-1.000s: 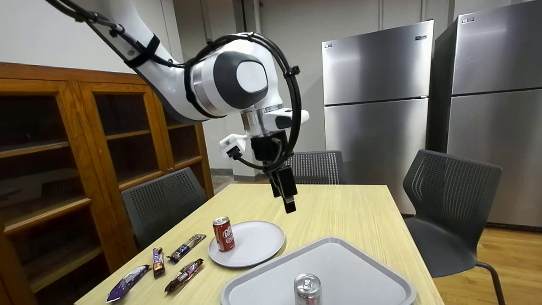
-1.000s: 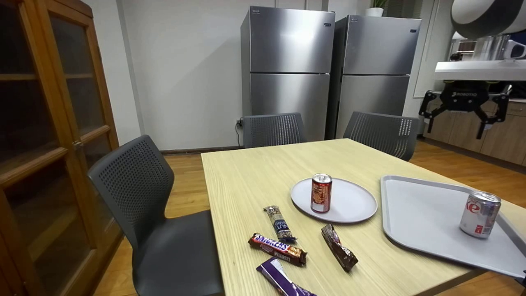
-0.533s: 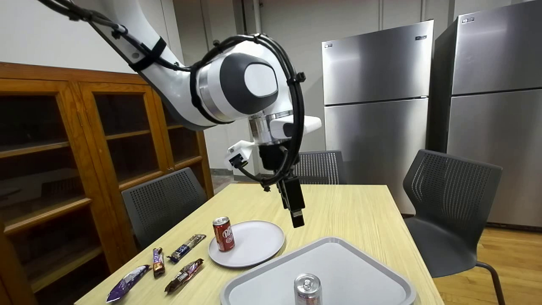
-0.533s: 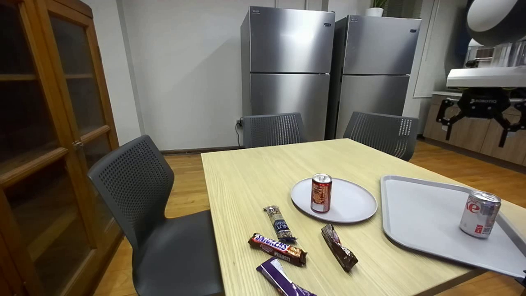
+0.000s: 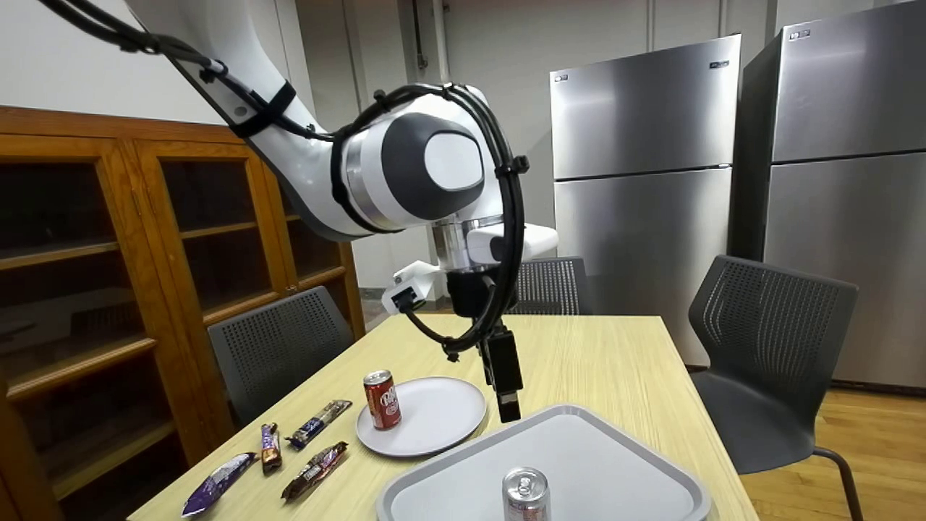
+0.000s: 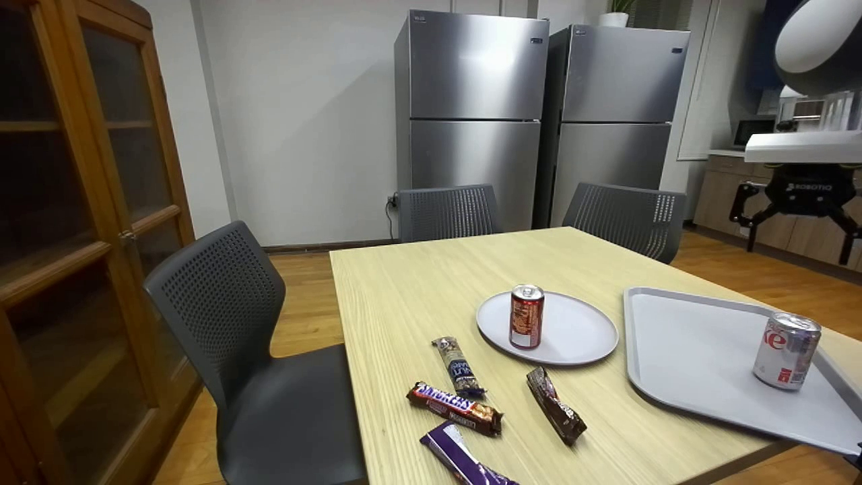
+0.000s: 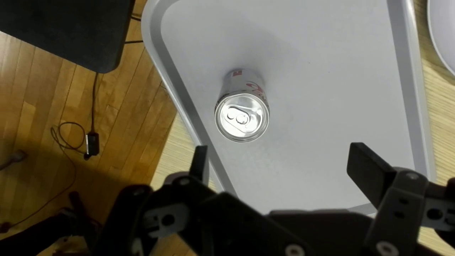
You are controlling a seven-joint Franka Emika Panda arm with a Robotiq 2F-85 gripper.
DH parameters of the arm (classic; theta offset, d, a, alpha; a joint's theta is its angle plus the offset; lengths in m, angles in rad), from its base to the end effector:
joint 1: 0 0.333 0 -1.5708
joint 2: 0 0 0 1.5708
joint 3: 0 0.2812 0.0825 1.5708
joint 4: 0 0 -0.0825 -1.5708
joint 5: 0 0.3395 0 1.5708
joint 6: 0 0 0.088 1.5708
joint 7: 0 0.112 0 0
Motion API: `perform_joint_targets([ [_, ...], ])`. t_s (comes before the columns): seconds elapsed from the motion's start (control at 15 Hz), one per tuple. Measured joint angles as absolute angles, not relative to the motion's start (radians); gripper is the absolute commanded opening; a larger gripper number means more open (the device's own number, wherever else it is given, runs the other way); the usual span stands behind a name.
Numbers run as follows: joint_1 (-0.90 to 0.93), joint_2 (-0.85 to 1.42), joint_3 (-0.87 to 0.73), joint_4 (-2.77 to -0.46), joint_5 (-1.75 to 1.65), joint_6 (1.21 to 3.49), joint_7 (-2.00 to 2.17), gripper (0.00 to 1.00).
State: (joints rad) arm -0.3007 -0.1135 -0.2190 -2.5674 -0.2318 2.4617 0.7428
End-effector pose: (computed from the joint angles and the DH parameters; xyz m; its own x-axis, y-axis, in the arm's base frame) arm 0.3634 -0.2069 0.2994 0.4721 -0.8780 0.0794 -0.8805 -0.4651 0.0918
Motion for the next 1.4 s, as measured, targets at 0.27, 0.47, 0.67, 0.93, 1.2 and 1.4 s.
perform_joint_targets([
  [0.27,-0.301,-0.083,-0.238,-2.571,-0.232,2.470,0.743,1.00],
  [0.47,-0.301,-0.057,-0.253,-2.579,-0.232,2.503,0.738,1.00],
  [0.67,-0.301,-0.025,-0.265,-2.595,-0.232,2.564,0.718,1.00],
  [0.93,-0.301,0.004,-0.272,-2.606,-0.231,2.614,0.694,1.00],
  [1.2,-0.301,0.005,-0.272,-2.606,-0.231,2.616,0.693,1.00],
  [1.4,-0.300,0.005,-0.272,-2.606,-0.231,2.616,0.693,1.00],
])
